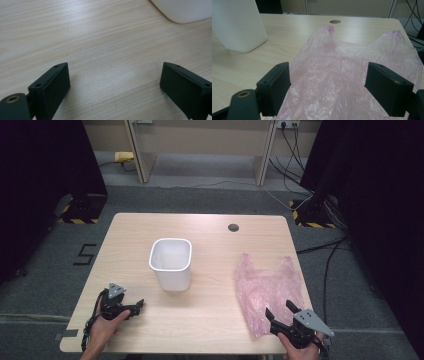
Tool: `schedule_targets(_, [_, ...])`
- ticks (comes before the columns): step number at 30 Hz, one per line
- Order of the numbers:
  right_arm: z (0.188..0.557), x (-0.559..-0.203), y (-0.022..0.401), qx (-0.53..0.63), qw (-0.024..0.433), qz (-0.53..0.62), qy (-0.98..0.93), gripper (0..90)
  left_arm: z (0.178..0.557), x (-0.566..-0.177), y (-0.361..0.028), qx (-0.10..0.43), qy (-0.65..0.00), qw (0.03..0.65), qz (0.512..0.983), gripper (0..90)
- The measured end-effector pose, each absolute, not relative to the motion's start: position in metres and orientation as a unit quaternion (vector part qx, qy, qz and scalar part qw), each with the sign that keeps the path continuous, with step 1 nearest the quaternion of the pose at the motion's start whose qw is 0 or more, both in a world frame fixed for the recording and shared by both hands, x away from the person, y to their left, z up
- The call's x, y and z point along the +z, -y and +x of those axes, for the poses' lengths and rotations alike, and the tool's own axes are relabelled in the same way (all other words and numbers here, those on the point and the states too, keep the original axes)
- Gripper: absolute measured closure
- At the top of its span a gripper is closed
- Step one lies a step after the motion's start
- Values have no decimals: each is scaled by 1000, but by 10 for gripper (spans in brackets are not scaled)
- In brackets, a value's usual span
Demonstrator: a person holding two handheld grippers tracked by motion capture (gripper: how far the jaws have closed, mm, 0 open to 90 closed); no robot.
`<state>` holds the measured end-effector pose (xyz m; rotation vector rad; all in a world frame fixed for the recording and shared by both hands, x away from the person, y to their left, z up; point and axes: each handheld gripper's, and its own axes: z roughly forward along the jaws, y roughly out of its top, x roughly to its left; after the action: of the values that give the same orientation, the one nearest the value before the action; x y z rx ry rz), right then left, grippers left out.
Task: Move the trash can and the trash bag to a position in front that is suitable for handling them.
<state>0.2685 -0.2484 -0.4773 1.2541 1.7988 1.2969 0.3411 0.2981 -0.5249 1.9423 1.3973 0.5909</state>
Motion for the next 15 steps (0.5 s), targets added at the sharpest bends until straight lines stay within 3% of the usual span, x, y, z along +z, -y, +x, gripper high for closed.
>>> schedule_targets(4, [269, -476, 245, 487, 291, 469, -677, 206, 341, -525, -298, 226, -534, 332, 744, 87])
schedule_targets(9, [270, -473, 236, 491, 289, 457, -683, 206, 343, -521, -294, 210, -521, 337, 755, 158])
schedule_targets(15, [274, -454, 209, 496, 276, 431, -701, 186, 343, -513, -292, 194, -524, 366, 744, 151])
